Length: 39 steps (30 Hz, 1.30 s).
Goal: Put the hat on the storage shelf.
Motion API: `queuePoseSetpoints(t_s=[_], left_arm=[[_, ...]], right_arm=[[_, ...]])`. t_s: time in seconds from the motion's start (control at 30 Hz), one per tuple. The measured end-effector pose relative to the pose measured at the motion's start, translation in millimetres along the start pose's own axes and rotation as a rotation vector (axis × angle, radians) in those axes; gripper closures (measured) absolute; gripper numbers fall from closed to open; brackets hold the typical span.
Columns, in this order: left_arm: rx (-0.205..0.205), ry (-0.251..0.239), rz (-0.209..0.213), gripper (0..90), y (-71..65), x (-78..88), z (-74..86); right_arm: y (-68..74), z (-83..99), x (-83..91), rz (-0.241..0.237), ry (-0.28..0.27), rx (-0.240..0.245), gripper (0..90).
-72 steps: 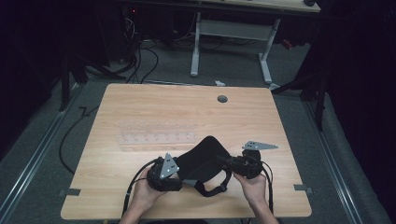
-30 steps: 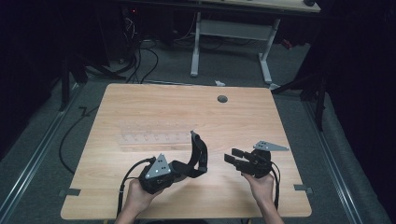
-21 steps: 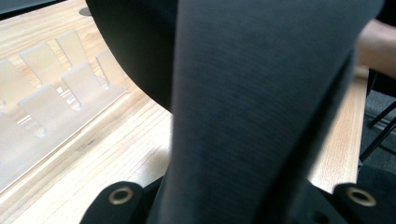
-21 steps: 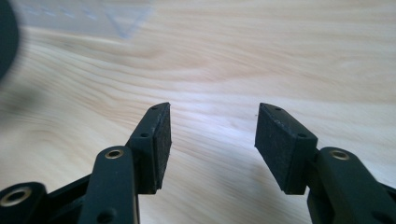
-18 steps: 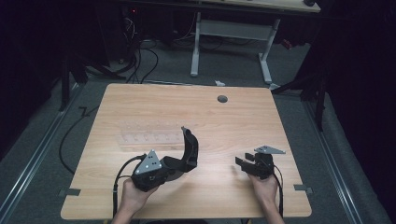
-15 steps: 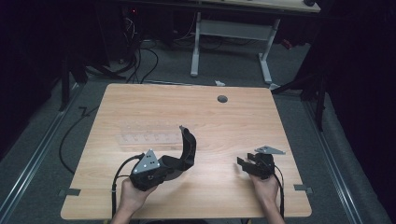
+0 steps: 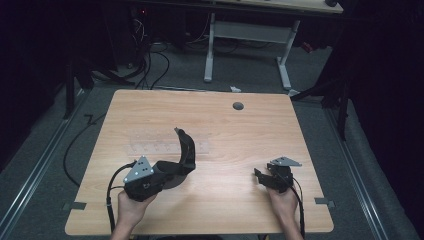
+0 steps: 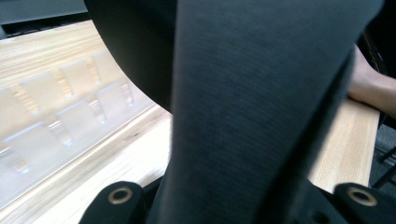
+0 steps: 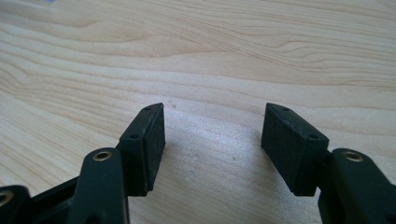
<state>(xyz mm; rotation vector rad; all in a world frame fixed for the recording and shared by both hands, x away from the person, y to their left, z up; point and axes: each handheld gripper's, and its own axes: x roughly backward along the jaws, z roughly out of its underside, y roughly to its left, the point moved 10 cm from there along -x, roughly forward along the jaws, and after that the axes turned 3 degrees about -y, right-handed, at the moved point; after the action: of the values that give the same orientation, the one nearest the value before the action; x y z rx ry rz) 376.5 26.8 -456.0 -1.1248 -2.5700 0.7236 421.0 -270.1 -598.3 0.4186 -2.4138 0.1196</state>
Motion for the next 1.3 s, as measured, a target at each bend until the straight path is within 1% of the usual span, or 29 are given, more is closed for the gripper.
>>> queuePoseSetpoints(t_s=[0.1,0.5,0.57,0.63,1.03,1.23,1.3], left_arm=[[0.01,-0.013,-0.009,85.2,3.3,3.4,-4.7],[0.01,-0.043,-0.055,85.2,17.0,12.8,-19.2],[0.013,-0.054,-0.067,85.1,20.9,16.1,-23.9],[0.019,-0.058,-0.071,85.1,22.5,17.4,-25.8],[0.006,-0.075,-0.092,85.1,28.4,23.1,-36.9],[0.017,-0.111,-0.105,85.1,35.3,30.1,-49.2],[0.034,-0.123,-0.102,85.1,37.1,32.7,-53.0]], right_arm=[[2.2,0.7,-0.9,0.019,0.011,0.036,37.2],[2.3,0.7,-1.0,0.016,0.01,0.035,36.9],[2.4,0.7,-0.9,0.016,0.011,0.034,36.9],[2.4,0.8,-0.9,0.016,0.011,0.035,36.7],[2.7,0.9,-0.9,0.014,0.012,0.035,36.2],[2.8,1.0,-0.9,0.015,0.012,0.037,35.7],[2.9,1.0,-0.9,0.014,0.012,0.037,35.7]])
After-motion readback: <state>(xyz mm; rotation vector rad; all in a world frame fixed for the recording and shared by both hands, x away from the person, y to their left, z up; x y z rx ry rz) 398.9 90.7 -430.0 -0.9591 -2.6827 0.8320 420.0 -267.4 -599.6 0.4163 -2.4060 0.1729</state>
